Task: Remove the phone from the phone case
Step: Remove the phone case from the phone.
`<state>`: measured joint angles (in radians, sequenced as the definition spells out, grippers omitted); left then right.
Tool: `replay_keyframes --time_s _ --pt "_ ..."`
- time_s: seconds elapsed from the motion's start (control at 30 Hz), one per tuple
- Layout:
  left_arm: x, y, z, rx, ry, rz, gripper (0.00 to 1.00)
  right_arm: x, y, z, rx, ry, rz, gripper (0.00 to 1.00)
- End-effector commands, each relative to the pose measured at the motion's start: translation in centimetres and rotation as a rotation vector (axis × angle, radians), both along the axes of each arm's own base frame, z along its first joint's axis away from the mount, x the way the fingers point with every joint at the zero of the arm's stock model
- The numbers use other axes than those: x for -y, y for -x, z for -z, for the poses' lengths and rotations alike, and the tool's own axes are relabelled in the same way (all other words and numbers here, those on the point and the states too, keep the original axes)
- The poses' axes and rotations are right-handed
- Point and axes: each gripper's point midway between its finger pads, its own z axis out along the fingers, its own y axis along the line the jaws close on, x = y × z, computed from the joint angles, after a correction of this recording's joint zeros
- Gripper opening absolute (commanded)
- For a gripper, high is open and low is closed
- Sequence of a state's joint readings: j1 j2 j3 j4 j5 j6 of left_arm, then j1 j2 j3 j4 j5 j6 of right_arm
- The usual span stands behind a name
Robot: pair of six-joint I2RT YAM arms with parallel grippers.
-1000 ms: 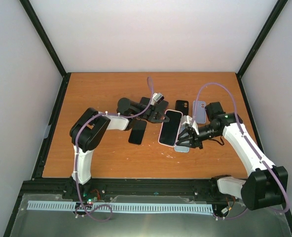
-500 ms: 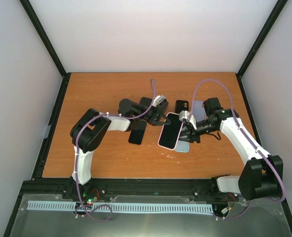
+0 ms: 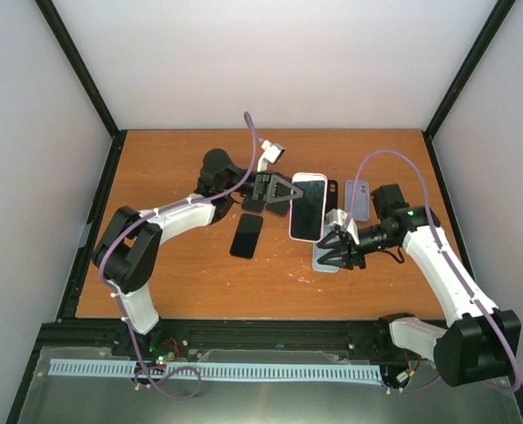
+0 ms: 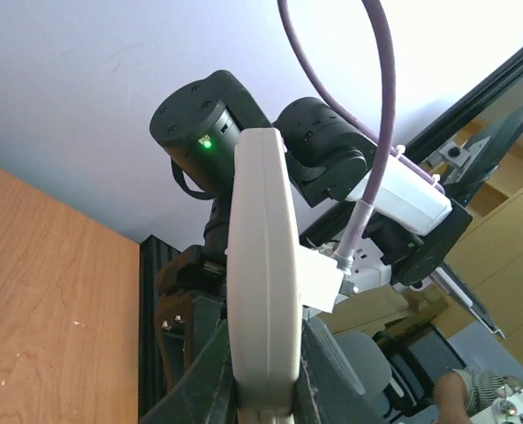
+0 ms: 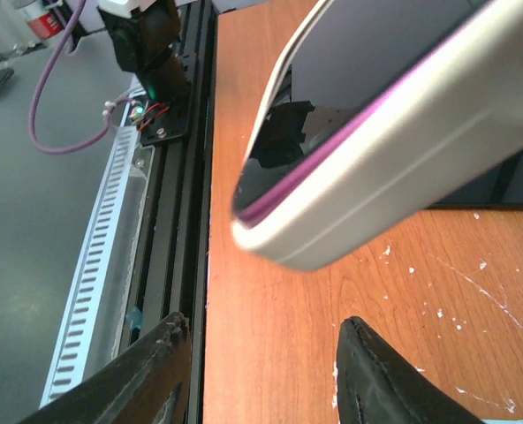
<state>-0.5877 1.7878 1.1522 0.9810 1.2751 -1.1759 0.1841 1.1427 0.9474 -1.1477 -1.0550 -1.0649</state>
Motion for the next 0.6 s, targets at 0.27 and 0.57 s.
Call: replay_keyframes --time_s 0.27,0.57 --pt "-0.4 0.3 -0.6 0.092 0.038 -0.01 0.0 -0.9 -0.7 -2.7 -0.022 -0.087 -0.025 0.41" --pt "-0.6 0.9 -0.6 0.095 0.04 0.014 0.0 -1.1 -1.8 -2.9 -0.06 -0.094 0.012 0.34"
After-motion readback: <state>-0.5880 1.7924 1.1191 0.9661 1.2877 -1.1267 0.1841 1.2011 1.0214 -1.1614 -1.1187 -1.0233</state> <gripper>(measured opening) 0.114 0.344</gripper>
